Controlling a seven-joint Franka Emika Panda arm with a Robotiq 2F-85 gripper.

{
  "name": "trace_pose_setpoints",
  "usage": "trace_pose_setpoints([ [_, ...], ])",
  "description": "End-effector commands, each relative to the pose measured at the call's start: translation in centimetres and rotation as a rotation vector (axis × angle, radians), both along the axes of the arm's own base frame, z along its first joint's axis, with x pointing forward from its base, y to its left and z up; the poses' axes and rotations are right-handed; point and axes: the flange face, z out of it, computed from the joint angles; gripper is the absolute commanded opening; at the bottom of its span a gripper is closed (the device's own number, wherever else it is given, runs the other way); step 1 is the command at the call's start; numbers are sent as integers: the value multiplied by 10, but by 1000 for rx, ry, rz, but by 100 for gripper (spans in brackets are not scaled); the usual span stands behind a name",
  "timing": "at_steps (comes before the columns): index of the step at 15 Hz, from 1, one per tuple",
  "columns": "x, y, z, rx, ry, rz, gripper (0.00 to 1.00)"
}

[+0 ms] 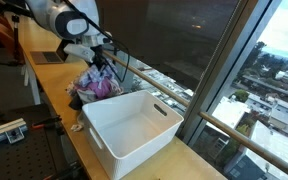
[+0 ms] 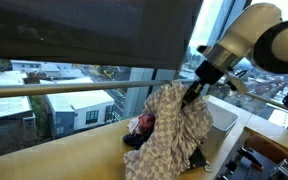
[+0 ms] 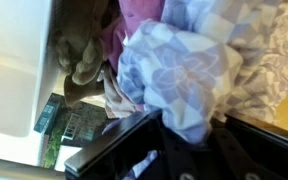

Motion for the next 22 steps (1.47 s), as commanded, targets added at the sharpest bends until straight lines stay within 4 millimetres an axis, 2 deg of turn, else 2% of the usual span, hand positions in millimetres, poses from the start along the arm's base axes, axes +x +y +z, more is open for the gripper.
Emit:
trace_pose_setpoints([
  [1, -6, -8, 88, 42, -62, -5, 4],
  [4, 4, -29, 156, 50, -140, -32, 4],
  [7, 16, -66, 221, 47, -222, -82, 4],
  [11, 25, -126, 307, 56, -336, -164, 4],
  [15, 28, -195, 384, 58, -411, -243, 4],
  [16, 28, -210, 397, 53, -419, -259, 4],
  [18, 27, -231, 404, 42, -423, -281, 4],
  [19, 27, -239, 399, 38, -417, -290, 4],
  [22, 27, -256, 357, 21, -370, -312, 4],
])
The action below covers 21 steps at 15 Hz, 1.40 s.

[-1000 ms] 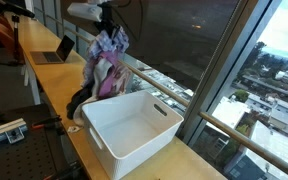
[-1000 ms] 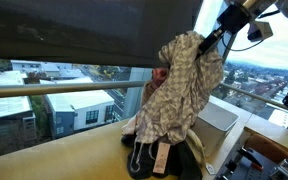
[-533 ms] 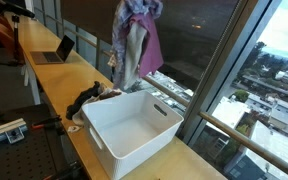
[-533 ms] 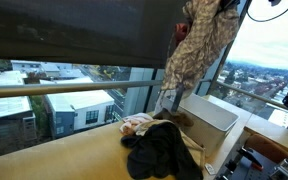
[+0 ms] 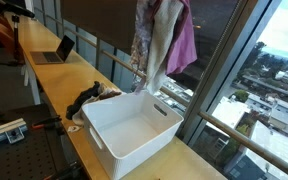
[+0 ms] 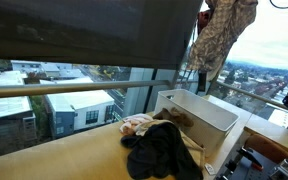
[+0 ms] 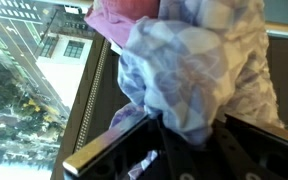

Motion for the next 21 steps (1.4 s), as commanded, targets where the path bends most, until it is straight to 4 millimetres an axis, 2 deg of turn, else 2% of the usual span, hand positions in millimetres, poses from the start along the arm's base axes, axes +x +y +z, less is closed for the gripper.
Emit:
trace_pose_setpoints([
  [1, 5, -17, -43, -16, 54, -12, 4],
  [7, 4, -56, -146, -17, 184, -55, 4],
  [11, -4, -68, -188, -17, 231, -72, 4],
  [12, -6, -68, -195, -20, 239, -74, 41],
  [13, -7, -67, -198, -24, 242, -75, 43],
  [15, -9, -66, -197, -35, 242, -72, 56],
  [18, -9, -64, -184, -52, 224, -65, 77],
  [21, -6, -45, -177, -55, 206, -42, 98],
])
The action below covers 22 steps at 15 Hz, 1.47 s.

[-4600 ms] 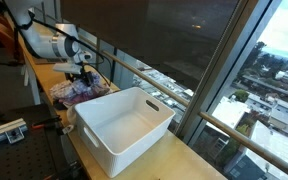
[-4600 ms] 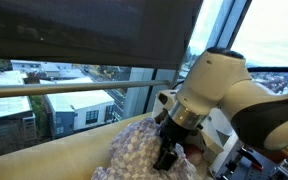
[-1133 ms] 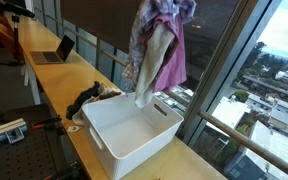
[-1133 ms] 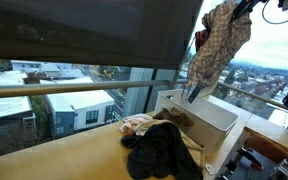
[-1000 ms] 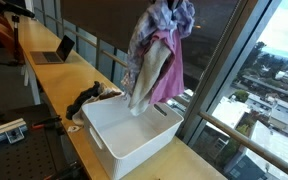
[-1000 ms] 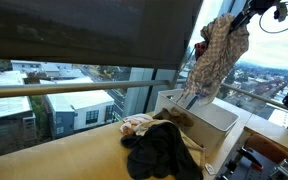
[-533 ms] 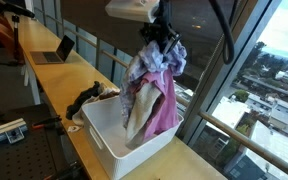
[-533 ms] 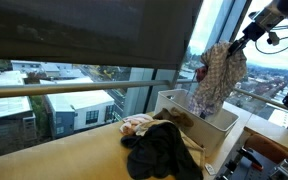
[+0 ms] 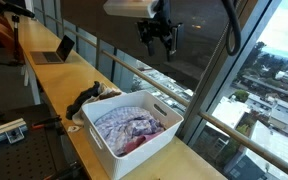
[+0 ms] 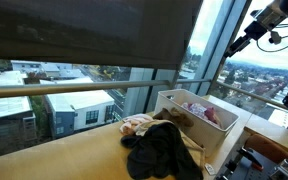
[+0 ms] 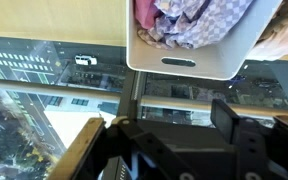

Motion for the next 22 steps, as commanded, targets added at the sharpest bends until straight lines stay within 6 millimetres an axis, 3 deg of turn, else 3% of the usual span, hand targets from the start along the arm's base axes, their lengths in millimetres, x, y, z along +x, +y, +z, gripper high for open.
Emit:
trace_pose_setpoints([
  [1, 3, 33, 9, -22, -30, 47, 100],
  [4, 15, 91, -9, -38, -20, 129, 100],
  [7, 28, 165, -50, -58, 14, 226, 100],
  [9, 38, 212, -89, -78, 44, 300, 100],
  [11, 46, 243, -127, -101, 78, 361, 100],
  [14, 54, 271, -184, -133, 141, 434, 100],
  [18, 53, 291, -253, -136, 249, 465, 100],
  [22, 41, 325, -299, -106, 338, 482, 100],
])
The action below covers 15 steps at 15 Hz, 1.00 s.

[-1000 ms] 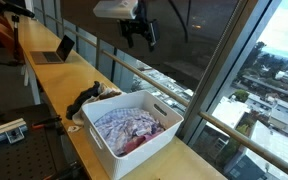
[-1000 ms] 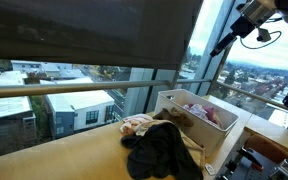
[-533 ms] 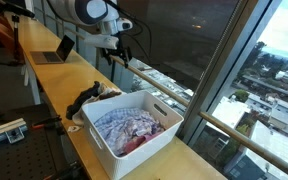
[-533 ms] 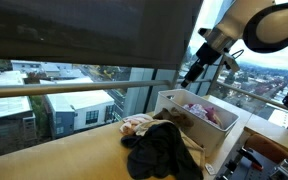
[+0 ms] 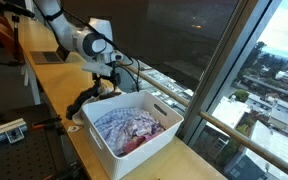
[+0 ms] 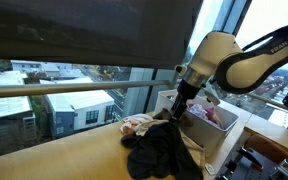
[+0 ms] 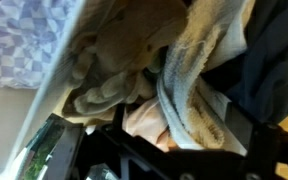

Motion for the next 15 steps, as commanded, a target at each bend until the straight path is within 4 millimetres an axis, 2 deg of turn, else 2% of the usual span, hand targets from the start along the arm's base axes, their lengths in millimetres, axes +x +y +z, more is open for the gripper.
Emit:
trace_pose_setpoints([
  [1, -4, 37, -26, 13, 55, 8, 100],
  [4, -19, 65, -46, 30, 114, 22, 100],
  [6, -29, 75, -63, 34, 143, 30, 100],
  [7, -33, 76, -71, 33, 154, 33, 100],
  [10, -38, 60, -98, 24, 200, 16, 100],
  [15, -42, 52, -124, 30, 237, -9, 100],
])
